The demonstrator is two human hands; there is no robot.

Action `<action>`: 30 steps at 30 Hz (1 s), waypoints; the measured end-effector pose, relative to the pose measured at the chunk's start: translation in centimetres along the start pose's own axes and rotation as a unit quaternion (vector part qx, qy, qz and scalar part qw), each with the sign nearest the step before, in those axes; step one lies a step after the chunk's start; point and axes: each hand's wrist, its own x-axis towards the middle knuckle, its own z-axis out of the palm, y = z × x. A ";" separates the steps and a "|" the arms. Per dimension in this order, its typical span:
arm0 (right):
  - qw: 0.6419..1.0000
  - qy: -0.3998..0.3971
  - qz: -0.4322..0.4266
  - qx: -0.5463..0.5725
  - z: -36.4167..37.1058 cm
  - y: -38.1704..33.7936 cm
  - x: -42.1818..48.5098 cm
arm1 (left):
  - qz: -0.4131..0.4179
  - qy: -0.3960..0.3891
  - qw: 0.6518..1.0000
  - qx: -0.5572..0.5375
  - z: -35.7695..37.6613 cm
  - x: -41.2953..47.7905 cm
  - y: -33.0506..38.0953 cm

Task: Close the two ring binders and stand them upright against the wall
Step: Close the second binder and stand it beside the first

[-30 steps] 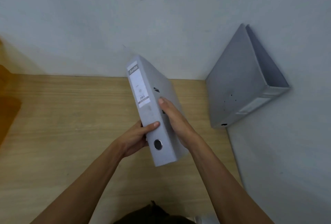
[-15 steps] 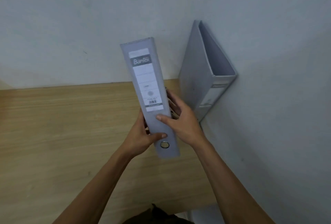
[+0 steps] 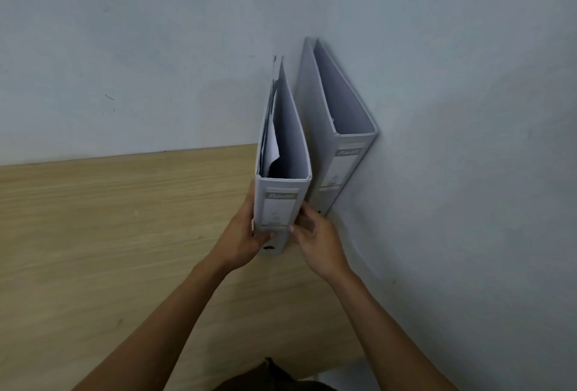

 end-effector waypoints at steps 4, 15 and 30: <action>0.999 0.044 0.005 0.004 -1.0 0.4 0.7 | -0.002 -0.026 1.000 0.001 0.7 2.0 0.5; 0.966 0.211 0.115 0.092 -0.6 1.3 3.5 | 0.001 -0.040 0.999 0.009 1.6 6.9 0.8; 0.972 0.191 0.104 0.085 -0.5 2.0 5.2 | -0.018 -0.041 0.998 0.045 1.8 9.1 1.1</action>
